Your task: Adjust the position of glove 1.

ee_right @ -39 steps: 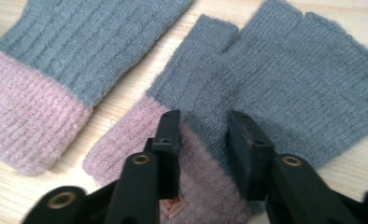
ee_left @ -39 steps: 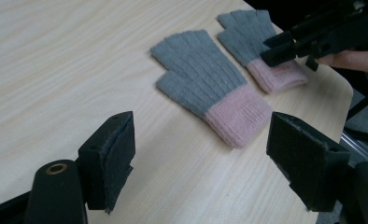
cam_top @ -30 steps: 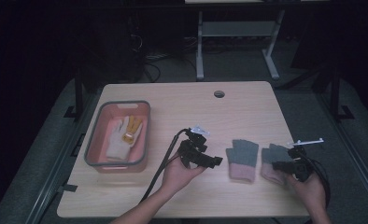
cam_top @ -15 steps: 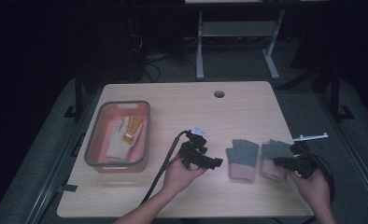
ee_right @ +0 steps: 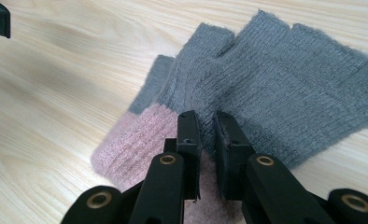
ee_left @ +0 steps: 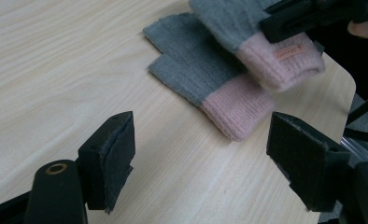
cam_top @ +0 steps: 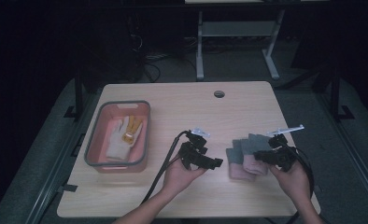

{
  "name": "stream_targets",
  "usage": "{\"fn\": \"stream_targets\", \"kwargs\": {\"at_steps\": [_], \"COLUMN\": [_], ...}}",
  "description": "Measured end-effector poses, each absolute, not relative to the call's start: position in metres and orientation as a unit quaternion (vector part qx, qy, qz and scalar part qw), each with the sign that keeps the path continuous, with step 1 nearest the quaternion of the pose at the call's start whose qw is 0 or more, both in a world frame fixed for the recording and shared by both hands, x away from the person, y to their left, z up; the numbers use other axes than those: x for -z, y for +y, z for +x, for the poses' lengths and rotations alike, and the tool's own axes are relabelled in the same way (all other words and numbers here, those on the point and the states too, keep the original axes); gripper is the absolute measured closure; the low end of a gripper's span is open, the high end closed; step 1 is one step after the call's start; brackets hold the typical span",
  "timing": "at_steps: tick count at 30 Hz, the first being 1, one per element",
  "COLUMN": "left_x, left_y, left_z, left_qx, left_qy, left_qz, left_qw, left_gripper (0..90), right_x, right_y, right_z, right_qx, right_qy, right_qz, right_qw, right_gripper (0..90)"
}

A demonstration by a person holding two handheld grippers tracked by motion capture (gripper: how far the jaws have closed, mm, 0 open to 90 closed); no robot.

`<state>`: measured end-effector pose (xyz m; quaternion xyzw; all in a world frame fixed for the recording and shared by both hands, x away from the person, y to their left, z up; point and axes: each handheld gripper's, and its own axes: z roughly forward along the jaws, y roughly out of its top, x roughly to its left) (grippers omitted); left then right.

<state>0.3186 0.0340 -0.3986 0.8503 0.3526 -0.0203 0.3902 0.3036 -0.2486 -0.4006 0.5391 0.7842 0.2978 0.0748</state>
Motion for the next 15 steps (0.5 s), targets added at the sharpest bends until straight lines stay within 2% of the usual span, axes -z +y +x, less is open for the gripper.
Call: {"fn": "stream_targets", "kwargs": {"at_steps": [15], "left_x": [0.403], "left_y": [0.028], "left_z": [0.319], "left_qx": [0.032], "left_qy": [0.357], "left_qz": [0.847], "left_qw": [0.393], "left_gripper": [23.8], "right_x": [0.411], "right_y": [-0.218], "right_z": [0.314], "right_qx": [-0.285], "right_qy": [0.795], "right_qz": [0.532], "right_qw": [0.058], "right_gripper": [81.0]}}
